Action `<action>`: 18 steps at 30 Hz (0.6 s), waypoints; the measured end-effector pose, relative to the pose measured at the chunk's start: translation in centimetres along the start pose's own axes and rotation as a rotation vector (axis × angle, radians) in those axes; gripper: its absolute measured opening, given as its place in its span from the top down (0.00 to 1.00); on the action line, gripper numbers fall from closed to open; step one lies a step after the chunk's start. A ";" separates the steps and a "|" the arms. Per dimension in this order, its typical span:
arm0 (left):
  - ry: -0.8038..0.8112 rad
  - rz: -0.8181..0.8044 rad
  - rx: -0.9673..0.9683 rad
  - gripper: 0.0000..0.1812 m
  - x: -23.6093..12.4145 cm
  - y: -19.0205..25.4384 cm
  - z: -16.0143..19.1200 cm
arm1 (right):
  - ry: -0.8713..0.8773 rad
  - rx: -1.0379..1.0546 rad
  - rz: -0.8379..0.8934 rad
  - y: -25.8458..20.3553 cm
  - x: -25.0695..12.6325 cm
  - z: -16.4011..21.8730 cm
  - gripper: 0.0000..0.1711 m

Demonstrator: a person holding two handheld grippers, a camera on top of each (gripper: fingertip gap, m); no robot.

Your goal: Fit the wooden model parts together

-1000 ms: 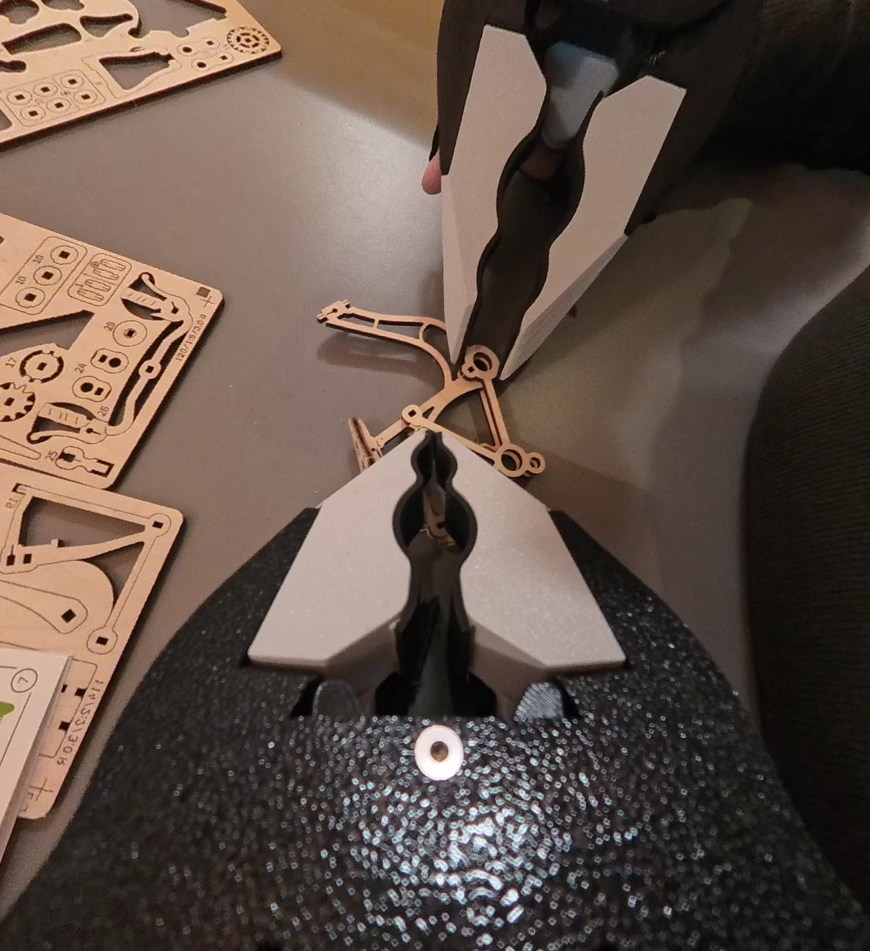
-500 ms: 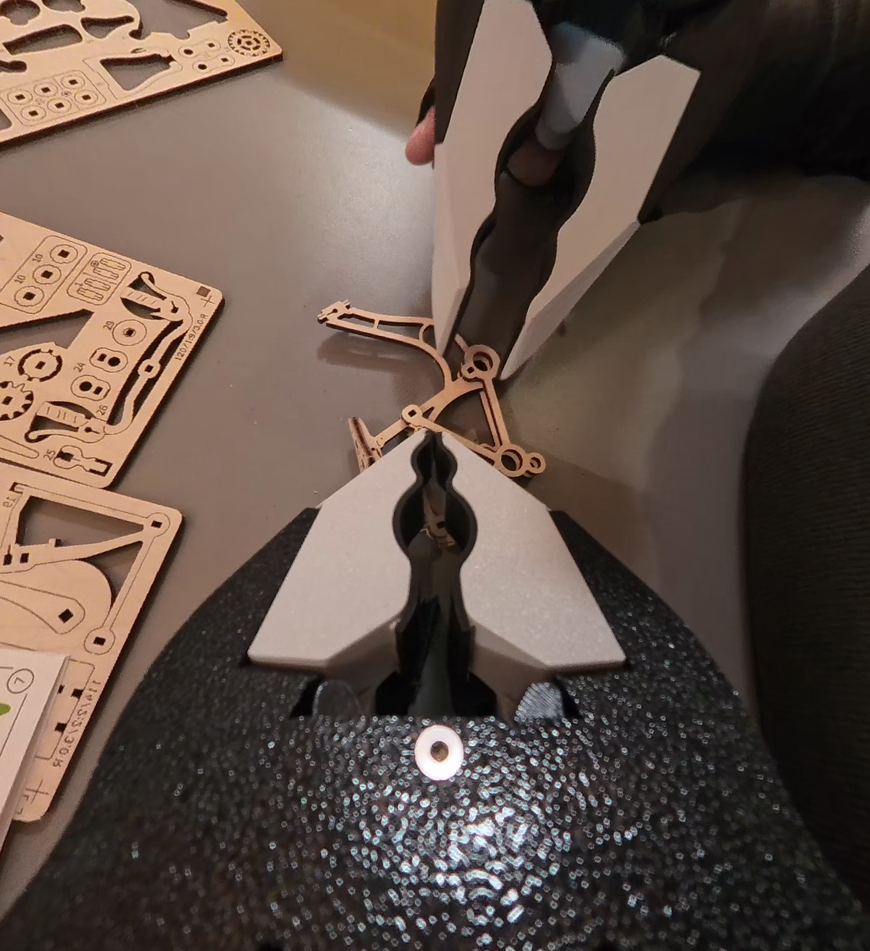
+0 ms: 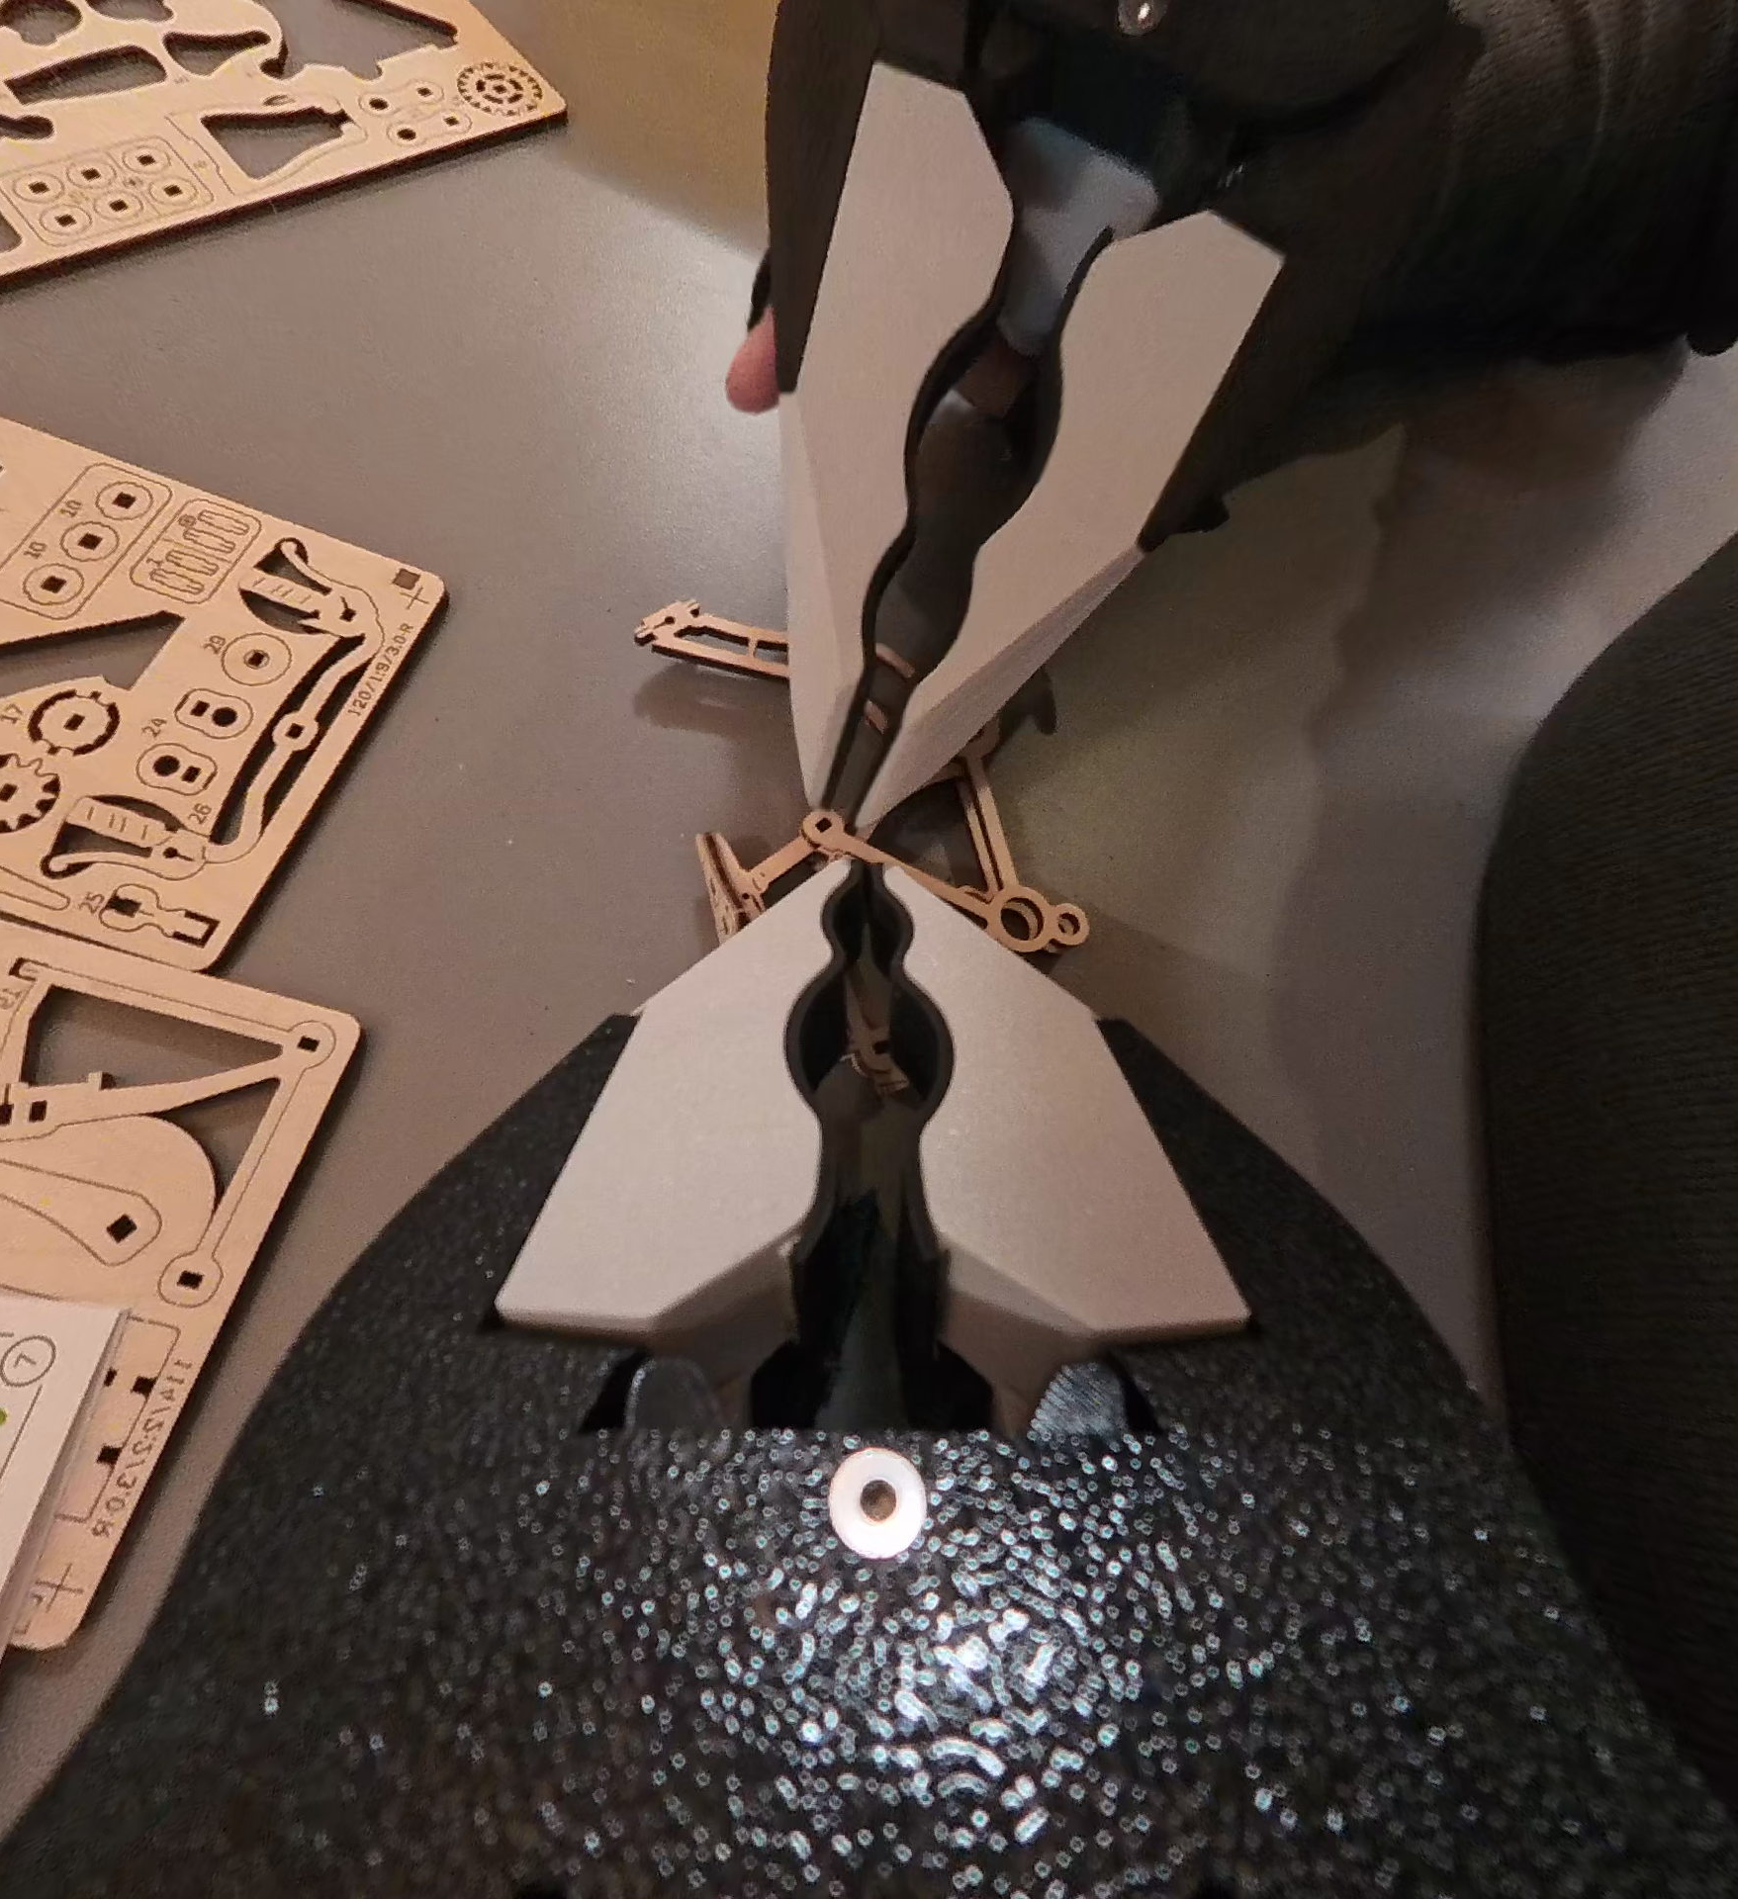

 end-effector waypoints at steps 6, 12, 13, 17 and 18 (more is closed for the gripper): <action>-0.002 -0.002 -0.001 1.00 0.0 0.0 0.0 | -0.008 -0.021 0.021 0.0 0.2 0.1 1.00; -0.003 0.000 -0.008 1.00 0.0 0.0 0.0 | -0.025 -0.015 0.030 0.0 0.2 0.2 1.00; -0.003 -0.001 -0.008 1.00 0.0 0.0 0.0 | -0.024 -0.012 0.029 0.0 0.2 0.2 1.00; -0.006 -0.018 0.008 1.00 0.0 0.0 0.0 | 0.004 -0.027 0.016 -0.1 0.2 0.2 1.00; -0.005 -0.018 0.009 1.00 0.0 0.0 0.1 | 0.007 -0.017 -0.015 -0.3 0.1 0.2 0.97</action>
Point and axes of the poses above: each gripper's, where its closed fingertips meet, x out along the fingers, z out of its underside, y = z × x across the jaws, the point moved 1 cm from there along -x, back along the fingers, and after that the axes turned 10 degrees about -y, right-handed, at the moved point
